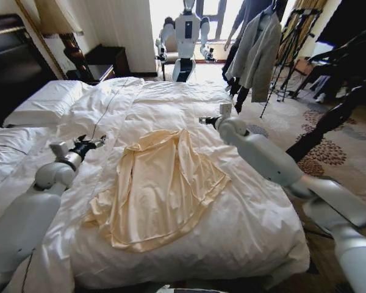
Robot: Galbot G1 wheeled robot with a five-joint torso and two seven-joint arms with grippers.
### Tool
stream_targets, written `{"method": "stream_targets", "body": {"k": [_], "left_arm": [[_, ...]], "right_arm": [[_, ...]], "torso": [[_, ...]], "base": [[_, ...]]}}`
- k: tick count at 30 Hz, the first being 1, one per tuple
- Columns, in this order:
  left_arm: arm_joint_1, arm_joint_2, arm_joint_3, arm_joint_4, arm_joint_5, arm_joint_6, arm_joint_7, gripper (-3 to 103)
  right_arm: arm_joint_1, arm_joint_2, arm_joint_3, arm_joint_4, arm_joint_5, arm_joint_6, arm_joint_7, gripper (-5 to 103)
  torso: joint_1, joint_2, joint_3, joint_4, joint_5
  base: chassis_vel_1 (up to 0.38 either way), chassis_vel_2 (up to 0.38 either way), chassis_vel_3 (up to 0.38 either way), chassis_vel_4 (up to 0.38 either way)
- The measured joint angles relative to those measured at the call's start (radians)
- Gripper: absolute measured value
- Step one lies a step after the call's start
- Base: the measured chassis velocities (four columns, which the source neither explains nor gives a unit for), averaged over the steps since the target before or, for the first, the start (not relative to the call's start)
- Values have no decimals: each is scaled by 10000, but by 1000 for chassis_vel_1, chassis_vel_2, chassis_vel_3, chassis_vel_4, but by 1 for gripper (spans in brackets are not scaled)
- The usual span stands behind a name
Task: Pick up the clothes from the bed and hang them on the clothes hanger.
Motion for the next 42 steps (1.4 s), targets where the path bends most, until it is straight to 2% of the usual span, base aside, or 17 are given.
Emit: {"method": "stream_targets", "body": {"k": [2,5,6,8,9,10,12,13,16,19,22,24,28,29,33,36,42], "left_arm": [[343,-88,-352,-411,-238,1,-292,100],[1533,-482,-1344,-2231,-1079,-46,-1626,100],[1533,-482,-1344,-2231,-1079,-46,-1626,100],[2126,-871,-1452,-3457,-1138,-91,-1943,100],[2340,-1051,-1462,-3928,-1138,-91,-1989,100],[2340,-1051,-1462,-3928,-1138,-91,-1989,100],[2749,-1508,-1370,-4900,-1054,-87,-2090,100],[2749,-1508,-1370,-4900,-1054,-87,-2090,100],[3002,-2004,-1188,-5536,-883,-9,-2064,100],[3088,-2192,-1135,-5756,-848,26,-2039,100],[3166,-2423,-1018,-6033,-844,135,-2000,100],[3163,-2464,-968,-6034,-844,167,-1991,100],[3172,-2556,-884,-6030,-750,191,-1899,100],[3189,-2555,-882,-6014,-673,187,-1836,100],[3194,-2438,-916,-5984,-575,148,-1710,100],[3175,-2332,-946,-5968,-571,133,-1670,100],[3097,-2333,-847,-5936,-535,105,-1552,100]], "right_arm": [[-45,-355,-44,507,-155,-75,297,100],[-143,-1899,4,2655,-1007,-627,1302,100],[-143,-1899,4,2655,-1007,-627,1302,100],[-283,-3078,691,3805,-1093,-1111,1788,100],[-393,-3654,1119,4160,-1094,-1293,1810,100],[-393,-3654,1119,4160,-1094,-1293,1810,100],[-1062,-5193,2758,4798,-1149,-1789,1539,100],[-1062,-5193,2758,4798,-1149,-1789,1539,100],[-1656,-6706,4242,5234,-1202,-2231,1217,100],[-1509,-7258,4423,5334,-1187,-2388,1274,100],[-985,-8217,4493,5423,-944,-2569,1866,100],[-938,-8434,4493,5408,-841,-2573,2010,100],[-900,-8893,4356,5086,404,-2574,3525,100],[-903,-8927,4278,4734,839,-2573,4157,100],[-926,-8634,4247,3612,1038,-2493,4887,100],[-906,-8481,4359,2859,922,-2418,4691,100],[-685,-8128,4572,911,233,-2099,2882,100]], "torso": [[0,0,0,0,1],[-2,1,-2,-6,7],[-2,1,-2,-6,7],[-1,1,-1,4,3],[1,0,-1,1,2],[1,0,-1,1,2],[0,1,-1,-5,9],[0,1,-1,-5,9],[-3,2,-3,-14,10],[-3,2,-2,-13,11],[3,1,2,5,1],[3,1,2,1,2],[1,1,1,-6,9],[0,1,1,-6,5],[2,-1,2,1,3],[5,-2,4,2,6],[1,-1,3,-5,3]], "base": [[0,0,0,0],[0,0,0,0],[0,0,0,0],[0,0,0,0],[0,0,0,0],[0,0,0,0],[0,0,0,0],[0,0,0,0],[0,0,0,0],[0,0,0,0],[0,0,0,0],[0,0,0,0],[0,0,0,0],[0,0,0,0],[0,0,0,0],[0,0,0,0],[0,0,0,0]]}}
